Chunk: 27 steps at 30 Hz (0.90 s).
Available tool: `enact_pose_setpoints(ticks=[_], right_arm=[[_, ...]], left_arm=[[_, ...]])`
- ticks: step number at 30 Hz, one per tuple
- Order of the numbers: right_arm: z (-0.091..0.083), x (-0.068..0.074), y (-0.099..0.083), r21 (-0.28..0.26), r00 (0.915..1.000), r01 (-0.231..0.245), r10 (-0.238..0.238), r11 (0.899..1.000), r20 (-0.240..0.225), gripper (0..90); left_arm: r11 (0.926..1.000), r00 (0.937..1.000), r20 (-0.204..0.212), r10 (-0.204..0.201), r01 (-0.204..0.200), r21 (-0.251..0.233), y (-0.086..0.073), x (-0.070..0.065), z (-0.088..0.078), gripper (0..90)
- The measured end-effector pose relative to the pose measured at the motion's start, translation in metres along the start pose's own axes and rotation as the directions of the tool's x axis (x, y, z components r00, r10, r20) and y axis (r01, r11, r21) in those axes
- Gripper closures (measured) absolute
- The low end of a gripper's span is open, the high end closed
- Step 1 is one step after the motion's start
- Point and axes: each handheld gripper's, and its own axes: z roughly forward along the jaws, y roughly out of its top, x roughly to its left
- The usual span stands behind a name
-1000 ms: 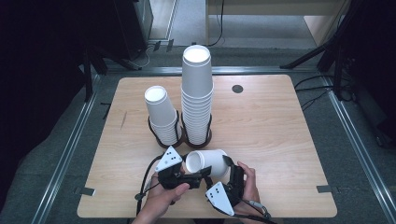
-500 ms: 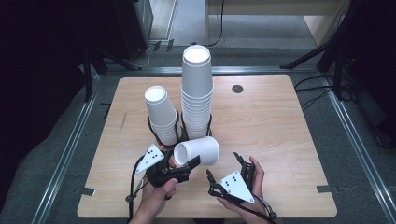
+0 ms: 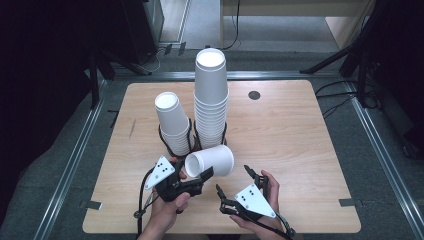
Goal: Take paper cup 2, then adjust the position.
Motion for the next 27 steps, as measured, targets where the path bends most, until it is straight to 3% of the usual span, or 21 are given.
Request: enact_pose_setpoints(ticks=[15,20,27], right_arm=[[0.0005,0.0033,0.0012,0.022,0.9978,-0.040,0.041,0.999,-0.052,5.2],[0.0013,0.0021,0.0014,0.039,0.9947,-0.087,0.089,0.995,-0.051,5.3],[0.0001,0.0004,0.0045,0.043,0.9860,-0.158,0.160,0.987,-0.047,5.9]], left_arm=[[0.9993,0.9995,-0.031,0.000,-0.001,-0.036,0.0007,0.0057,-0.0039,22.8],[0.9981,0.9990,-0.044,-0.005,0.002,-0.062,0.0004,0.0069,-0.0055,22.9],[0.9968,0.9996,-0.022,-0.016,0.014,-0.078,-0.0014,0.0078,-0.0050,22.9]])
